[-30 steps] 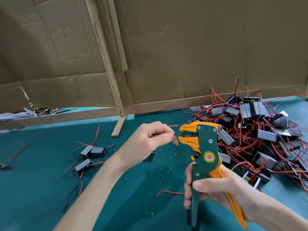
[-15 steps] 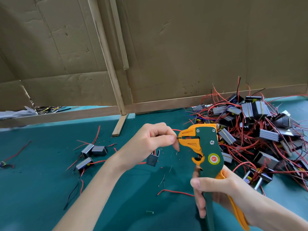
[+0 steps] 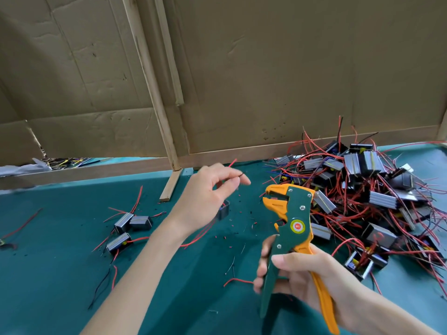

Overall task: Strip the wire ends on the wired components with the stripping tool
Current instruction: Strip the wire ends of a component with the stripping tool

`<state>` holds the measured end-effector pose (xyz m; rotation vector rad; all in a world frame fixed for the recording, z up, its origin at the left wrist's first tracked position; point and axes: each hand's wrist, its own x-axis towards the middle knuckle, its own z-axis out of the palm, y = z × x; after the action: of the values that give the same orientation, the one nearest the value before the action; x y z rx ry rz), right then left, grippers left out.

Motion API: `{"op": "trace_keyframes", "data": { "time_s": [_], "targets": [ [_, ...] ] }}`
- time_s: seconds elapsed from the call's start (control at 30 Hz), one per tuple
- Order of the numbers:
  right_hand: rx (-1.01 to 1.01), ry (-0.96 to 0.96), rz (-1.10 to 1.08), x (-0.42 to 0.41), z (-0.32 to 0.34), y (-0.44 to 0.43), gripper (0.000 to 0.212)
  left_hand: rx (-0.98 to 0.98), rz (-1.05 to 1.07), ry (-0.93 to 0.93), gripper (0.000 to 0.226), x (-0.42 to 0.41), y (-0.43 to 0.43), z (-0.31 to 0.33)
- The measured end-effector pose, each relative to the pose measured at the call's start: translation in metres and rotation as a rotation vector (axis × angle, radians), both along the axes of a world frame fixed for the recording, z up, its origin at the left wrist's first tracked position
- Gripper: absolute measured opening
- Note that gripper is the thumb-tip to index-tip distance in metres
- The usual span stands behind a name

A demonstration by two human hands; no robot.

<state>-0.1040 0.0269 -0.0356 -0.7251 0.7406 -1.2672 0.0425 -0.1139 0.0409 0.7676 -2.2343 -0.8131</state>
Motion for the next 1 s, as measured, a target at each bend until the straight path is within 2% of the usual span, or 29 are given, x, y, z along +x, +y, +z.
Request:
{"op": "trace_keyframes", "data": {
  "time_s": [0.17,0.23,0.3,0.43,0.53,0.6,0.63,0.73,0.83,0.9,1.0],
  "targets": [
    [0.075,0.002,0.007,0.008,-0.003,-0.002,0.027,-0.16,0.042,0.27,0.018,-0.057,0.005,0.031],
    [0.085,-0.015,-0.019,0.007,-0.002,-0.002,0.027,-0.109,0.005,0.375,0.018,-0.092,0.014,0.04],
    [0.084,-0.036,-0.021,0.006,-0.001,-0.003,0.028,-0.044,-0.088,0.391,0.02,-0.121,0.025,0.043],
    [0.105,-0.07,-0.042,0.005,-0.002,-0.004,0.029,0.005,-0.414,0.089,0.038,-0.136,0.042,0.032],
    [0.127,-0.082,-0.047,0.005,-0.002,-0.005,0.028,0.116,-0.46,0.047,0.032,-0.101,0.032,0.026],
    [0.14,-0.095,-0.053,0.005,-0.001,-0.005,0.021,0.159,-0.313,0.003,0.031,-0.062,0.008,0.02],
    [0.143,-0.1,-0.054,0.005,-0.001,-0.005,0.019,0.117,-0.184,-0.076,0.036,-0.039,-0.008,0.017],
    [0.147,-0.104,-0.056,0.005,0.0,-0.005,0.02,-0.02,0.222,-0.556,0.057,0.039,-0.062,0.0],
    [0.148,-0.109,-0.061,0.006,0.0,-0.005,0.02,0.072,0.503,-0.994,0.06,0.102,-0.104,-0.022],
    [0.149,-0.114,-0.064,0.006,0.0,-0.006,0.018,0.139,0.563,-1.081,0.053,0.124,-0.116,-0.032],
    [0.15,-0.119,-0.063,0.005,-0.001,-0.006,0.017,0.109,0.576,-1.012,0.033,0.133,-0.122,-0.042]
  ]
}}
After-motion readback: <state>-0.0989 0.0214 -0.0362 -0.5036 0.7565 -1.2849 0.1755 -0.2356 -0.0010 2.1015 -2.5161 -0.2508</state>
